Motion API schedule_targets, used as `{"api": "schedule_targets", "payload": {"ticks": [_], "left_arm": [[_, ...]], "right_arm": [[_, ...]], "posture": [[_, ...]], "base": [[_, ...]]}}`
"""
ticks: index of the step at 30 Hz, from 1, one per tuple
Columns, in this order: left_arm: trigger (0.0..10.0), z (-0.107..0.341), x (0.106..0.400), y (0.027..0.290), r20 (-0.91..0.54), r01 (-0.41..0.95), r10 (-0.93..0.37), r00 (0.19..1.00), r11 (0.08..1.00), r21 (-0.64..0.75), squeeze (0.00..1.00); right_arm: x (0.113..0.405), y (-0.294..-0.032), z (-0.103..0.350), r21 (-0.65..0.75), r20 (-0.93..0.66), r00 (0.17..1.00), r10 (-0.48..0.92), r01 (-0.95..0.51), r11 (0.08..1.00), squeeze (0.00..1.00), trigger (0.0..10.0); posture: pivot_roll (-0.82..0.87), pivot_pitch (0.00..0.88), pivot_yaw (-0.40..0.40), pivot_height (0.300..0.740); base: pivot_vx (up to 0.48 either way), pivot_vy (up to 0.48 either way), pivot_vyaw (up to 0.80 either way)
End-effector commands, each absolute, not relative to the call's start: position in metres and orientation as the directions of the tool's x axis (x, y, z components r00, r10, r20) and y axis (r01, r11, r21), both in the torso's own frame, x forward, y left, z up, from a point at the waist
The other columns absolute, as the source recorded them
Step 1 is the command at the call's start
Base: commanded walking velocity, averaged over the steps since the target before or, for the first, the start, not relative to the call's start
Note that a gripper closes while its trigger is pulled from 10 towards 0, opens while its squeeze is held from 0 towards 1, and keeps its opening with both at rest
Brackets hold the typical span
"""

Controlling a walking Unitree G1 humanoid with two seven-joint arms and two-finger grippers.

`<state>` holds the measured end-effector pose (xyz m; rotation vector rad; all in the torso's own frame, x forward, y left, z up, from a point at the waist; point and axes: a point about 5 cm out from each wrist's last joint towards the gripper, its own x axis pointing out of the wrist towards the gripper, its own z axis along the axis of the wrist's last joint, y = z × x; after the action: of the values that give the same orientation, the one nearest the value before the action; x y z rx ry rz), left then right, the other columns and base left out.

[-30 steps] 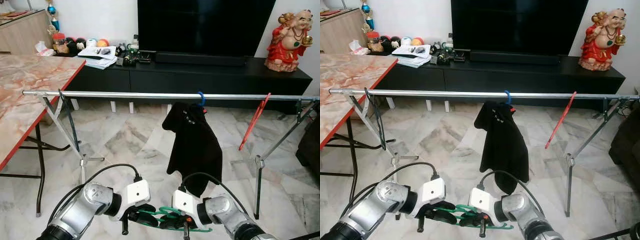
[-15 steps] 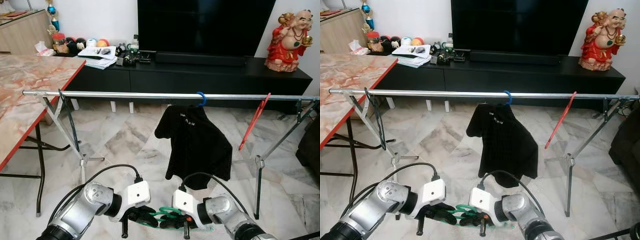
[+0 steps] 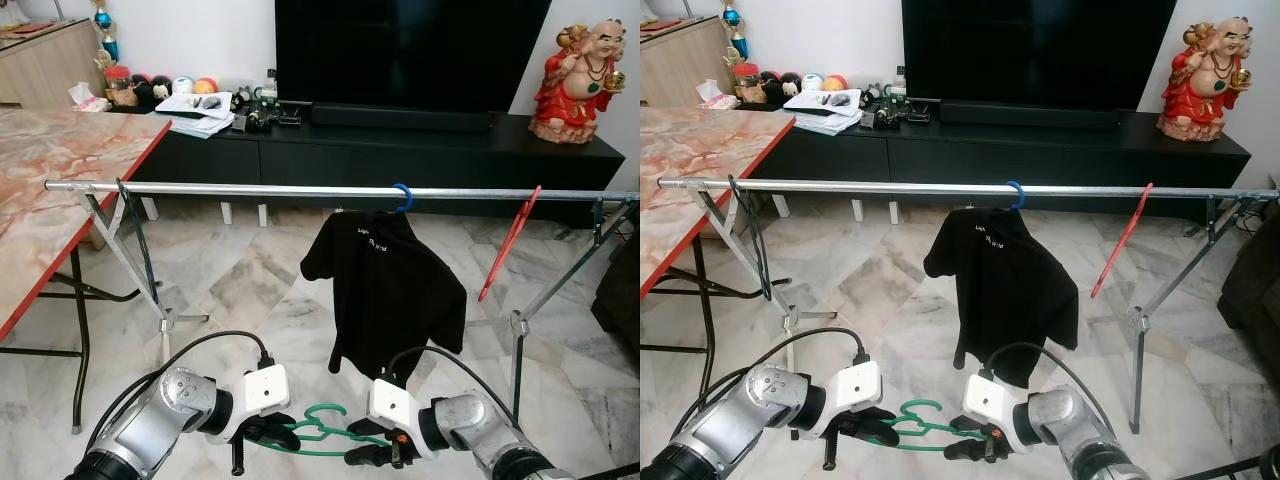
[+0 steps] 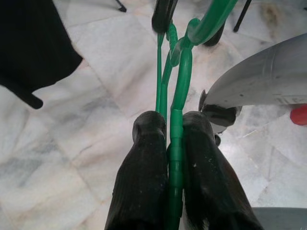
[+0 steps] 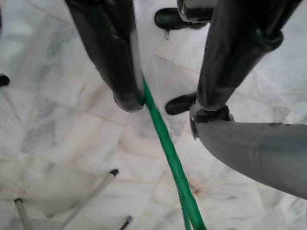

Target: Hang hanger

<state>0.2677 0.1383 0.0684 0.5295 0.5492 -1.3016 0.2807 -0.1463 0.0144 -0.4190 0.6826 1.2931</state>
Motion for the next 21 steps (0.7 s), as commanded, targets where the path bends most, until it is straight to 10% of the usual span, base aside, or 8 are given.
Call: {"api": "schedule_targets", "payload": {"ticks": [1, 2, 3, 5, 6, 7, 9, 21], "left_arm": [[0.0, 0.065, 0.266, 0.149, -0.662, 0.972, -0.718, 0.217, 0.221, 0.079, 0.0], [0.0, 0.063, 0.265, 0.151, -0.663, 0.969, -0.713, 0.229, 0.233, 0.084, 0.0], [0.0, 0.06, 0.267, 0.157, -0.641, 0.948, -0.707, 0.299, 0.299, 0.113, 0.0], [0.0, 0.058, 0.269, 0.161, -0.611, 0.92, -0.702, 0.366, 0.37, 0.126, 0.0], [2.9, 0.054, 0.272, 0.168, -0.583, 0.872, -0.67, 0.459, 0.467, 0.149, 0.0], [8.4, 0.051, 0.274, 0.174, -0.582, 0.834, -0.629, 0.515, 0.523, 0.174, 0.0], [10.0, 0.046, 0.275, 0.18, -0.583, 0.783, -0.57, 0.579, 0.588, 0.203, 0.0], [10.0, 0.032, 0.271, 0.206, -0.384, 0.181, -0.189, 0.904, 0.982, -0.059, 0.0]], "right_arm": [[0.28, -0.158, 0.011, 0.075, -0.679, 0.187, 0.71, -0.944, 0.321, 0.38, 10.0], [0.28, -0.161, 0.011, 0.064, -0.681, 0.21, 0.702, -0.937, 0.342, 0.38, 10.0], [0.281, -0.167, 0.009, 0.017, -0.687, 0.28, 0.67, -0.916, 0.4, 0.0, 10.0], [0.282, -0.172, 0.008, -0.037, -0.688, 0.345, 0.639, -0.895, 0.444, 0.0, 10.0], [0.283, -0.179, 0.004, -0.087, -0.688, 0.439, 0.578, -0.841, 0.534, 0.0, 10.0], [0.282, -0.182, 0.002, -0.106, -0.686, 0.482, 0.545, -0.807, 0.581, 0.0, 10.0], [0.281, -0.186, -0.002, -0.127, -0.682, 0.53, 0.504, -0.765, 0.631, 0.0, 10.0], [0.21, -0.198, -0.067, -0.062, -0.763, 0.646, 0.021, -0.106, 0.992, 0.0, 10.0]], "posture": [[0.13, 0.004, -0.037, 0.74], [0.13, 0.004, -0.037, 0.74], [0.13, 0.006, -0.035, 0.74], [0.13, 0.006, -0.036, 0.74], [0.13, 0.009, -0.035, 0.74], [0.13, 0.011, -0.034, 0.74], [0.13, 0.012, -0.034, 0.74], [0.12, 0.016, -0.019, 0.74]], "base": [[0.0, 0.0, 0.0], [0.0, 0.0, 0.0], [0.0, 0.0, 0.0], [0.0, 0.0, 0.0], [0.0, 0.0, 0.0], [0.0, 0.0, 0.0], [0.0, 0.0, 0.0], [0.0, 0.0, 0.0]]}}
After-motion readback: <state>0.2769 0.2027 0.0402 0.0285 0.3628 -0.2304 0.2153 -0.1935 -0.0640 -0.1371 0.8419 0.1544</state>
